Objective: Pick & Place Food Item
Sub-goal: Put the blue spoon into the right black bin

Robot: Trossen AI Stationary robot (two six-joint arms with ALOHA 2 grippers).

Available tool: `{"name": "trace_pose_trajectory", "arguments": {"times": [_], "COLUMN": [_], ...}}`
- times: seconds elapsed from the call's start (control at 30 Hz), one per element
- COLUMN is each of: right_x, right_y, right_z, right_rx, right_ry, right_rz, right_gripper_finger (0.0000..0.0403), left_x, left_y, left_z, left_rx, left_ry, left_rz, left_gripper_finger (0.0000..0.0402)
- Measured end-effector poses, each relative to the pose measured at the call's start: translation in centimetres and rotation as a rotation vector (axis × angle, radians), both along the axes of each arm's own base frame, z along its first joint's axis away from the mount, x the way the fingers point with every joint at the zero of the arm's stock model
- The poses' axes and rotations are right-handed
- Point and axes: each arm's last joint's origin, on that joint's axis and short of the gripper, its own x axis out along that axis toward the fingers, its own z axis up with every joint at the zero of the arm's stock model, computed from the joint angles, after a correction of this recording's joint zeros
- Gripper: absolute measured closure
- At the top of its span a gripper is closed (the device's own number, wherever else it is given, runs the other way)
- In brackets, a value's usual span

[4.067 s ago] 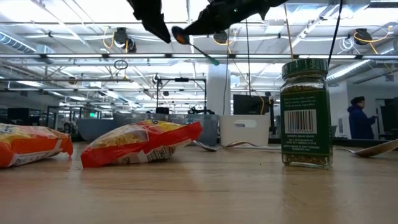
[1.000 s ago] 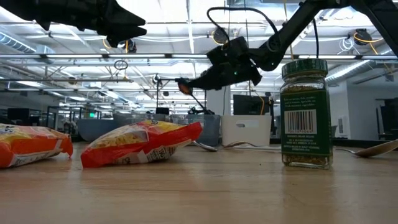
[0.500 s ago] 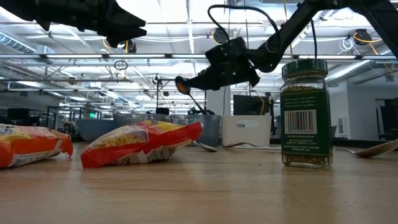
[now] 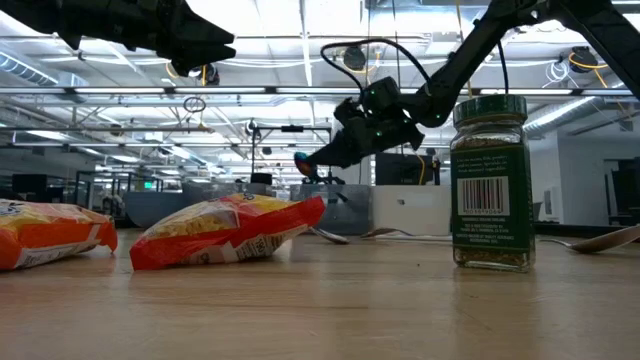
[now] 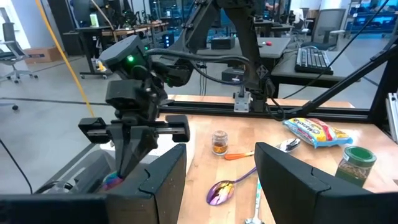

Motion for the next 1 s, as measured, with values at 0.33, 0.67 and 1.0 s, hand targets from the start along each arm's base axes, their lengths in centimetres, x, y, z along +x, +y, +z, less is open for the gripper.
{"name": "trace_pose_trajectory", "arguments": {"times": [0.33,0.67,1.0], "right_x": [0.8,1.5,1.7], "right_y": [1.4,1.6,1.8], "right_z": [-0.5,-2.0,-2.7], "right_rx": [-0.061,-0.032,-0.002], "right_ry": [0.047,0.06,0.088], "right_rz": [0.014,0.023,-0.001], "right_gripper_finger": [0.0403,0.0403,0.0403], "left_x": [0.0,0.0,0.0], "left_y": [0.1,0.1,0.1], "left_z": [0.0,0.0,0.0], "left_rx": [0.016,0.016,0.017], "left_ry": [0.003,0.002,0.002], "left_rz": [0.02,0.019,0.019], "left_gripper_finger": [0.0204,0.0204,0.0204]}}
